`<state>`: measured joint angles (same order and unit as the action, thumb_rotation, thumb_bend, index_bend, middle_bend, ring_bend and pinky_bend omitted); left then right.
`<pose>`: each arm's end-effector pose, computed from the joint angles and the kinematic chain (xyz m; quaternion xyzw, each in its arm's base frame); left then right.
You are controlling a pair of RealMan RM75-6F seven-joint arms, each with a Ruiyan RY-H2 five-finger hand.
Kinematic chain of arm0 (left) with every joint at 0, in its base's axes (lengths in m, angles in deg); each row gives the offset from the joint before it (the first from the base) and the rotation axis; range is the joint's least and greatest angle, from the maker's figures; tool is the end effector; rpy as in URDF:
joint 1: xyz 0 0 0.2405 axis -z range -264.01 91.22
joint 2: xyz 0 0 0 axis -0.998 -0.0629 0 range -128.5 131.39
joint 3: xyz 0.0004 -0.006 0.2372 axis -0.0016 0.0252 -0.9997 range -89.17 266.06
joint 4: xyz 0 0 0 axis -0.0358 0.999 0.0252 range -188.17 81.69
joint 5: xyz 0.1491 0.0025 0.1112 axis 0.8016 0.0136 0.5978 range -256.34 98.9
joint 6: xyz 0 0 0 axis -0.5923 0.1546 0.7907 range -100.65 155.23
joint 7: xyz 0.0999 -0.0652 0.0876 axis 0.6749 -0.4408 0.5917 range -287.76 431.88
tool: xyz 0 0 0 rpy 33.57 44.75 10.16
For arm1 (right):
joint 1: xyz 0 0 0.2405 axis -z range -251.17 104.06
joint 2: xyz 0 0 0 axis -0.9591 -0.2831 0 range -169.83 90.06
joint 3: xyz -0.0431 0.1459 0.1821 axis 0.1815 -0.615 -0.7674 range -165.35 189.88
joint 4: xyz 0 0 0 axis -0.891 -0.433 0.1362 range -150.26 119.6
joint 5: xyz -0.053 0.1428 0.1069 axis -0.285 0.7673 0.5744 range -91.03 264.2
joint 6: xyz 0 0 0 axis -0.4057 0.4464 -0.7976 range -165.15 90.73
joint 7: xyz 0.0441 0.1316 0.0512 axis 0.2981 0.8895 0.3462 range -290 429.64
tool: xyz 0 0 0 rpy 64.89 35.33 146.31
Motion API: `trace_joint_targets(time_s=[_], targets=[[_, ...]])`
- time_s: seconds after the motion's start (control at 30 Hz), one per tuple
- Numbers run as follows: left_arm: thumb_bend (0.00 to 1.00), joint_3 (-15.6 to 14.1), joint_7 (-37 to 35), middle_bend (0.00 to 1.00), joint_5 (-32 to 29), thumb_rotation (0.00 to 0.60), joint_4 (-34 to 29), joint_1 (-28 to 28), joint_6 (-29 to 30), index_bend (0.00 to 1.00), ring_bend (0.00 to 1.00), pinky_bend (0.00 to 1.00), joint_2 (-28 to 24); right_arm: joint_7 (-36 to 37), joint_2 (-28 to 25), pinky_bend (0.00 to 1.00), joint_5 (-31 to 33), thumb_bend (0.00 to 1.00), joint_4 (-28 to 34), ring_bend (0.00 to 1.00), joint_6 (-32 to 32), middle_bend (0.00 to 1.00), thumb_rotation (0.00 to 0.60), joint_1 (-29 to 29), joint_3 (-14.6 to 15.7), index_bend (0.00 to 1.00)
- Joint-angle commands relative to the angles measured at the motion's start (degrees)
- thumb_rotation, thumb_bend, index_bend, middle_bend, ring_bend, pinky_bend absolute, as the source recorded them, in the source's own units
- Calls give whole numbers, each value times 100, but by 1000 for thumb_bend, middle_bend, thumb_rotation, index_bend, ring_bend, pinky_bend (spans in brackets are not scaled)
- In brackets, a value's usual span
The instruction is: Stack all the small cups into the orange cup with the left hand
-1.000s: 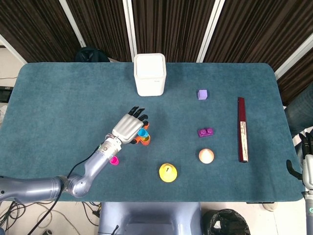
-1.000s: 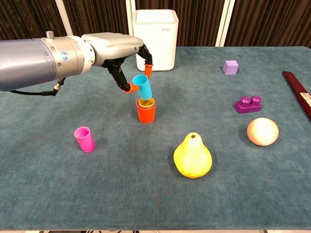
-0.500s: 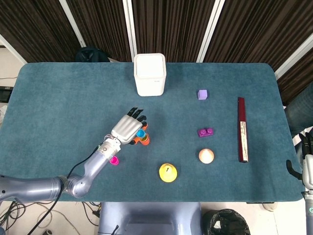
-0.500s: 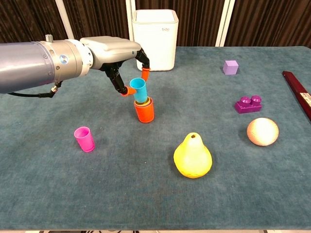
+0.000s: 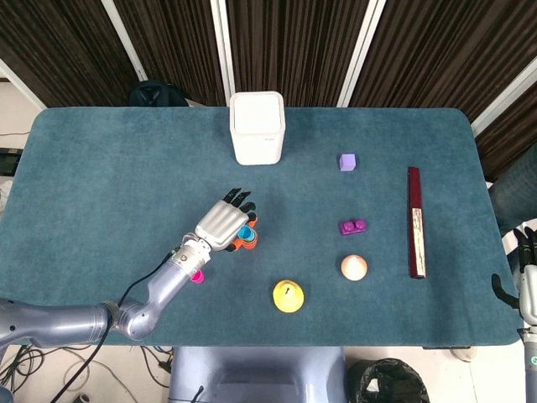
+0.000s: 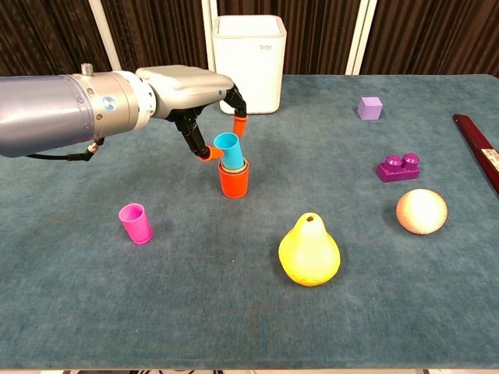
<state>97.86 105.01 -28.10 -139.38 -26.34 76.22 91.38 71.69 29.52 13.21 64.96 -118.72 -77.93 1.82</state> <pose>-0.0502 0.3487 -0.0191 -0.8238 -0.2844 -0.3247 0.3675 -0.3388 -0.2002 0.1925 0.5032 -0.3974 0.3542 0.6807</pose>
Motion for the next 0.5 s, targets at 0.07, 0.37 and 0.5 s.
trace_joint_targets(time_s=[0.07,0.37,0.5], targets=[[307,-59,121,201,-172,600,-17,48,-69,340,0,0,-28,-7,-4,0,6,430,4,64,-4,0,600,2,-4,59],[261,-139,430,169,-447,600,-209,176,-87,145,0,0,-163,-24,-9,0,27,431,16,64,-22,0,600,10,-19,59],[254,-87,328,174,-274,600,-638,85,116,192,0,0,-449,-26,-9,0,34,430,16,64,-19,0,600,10,-22,59]])
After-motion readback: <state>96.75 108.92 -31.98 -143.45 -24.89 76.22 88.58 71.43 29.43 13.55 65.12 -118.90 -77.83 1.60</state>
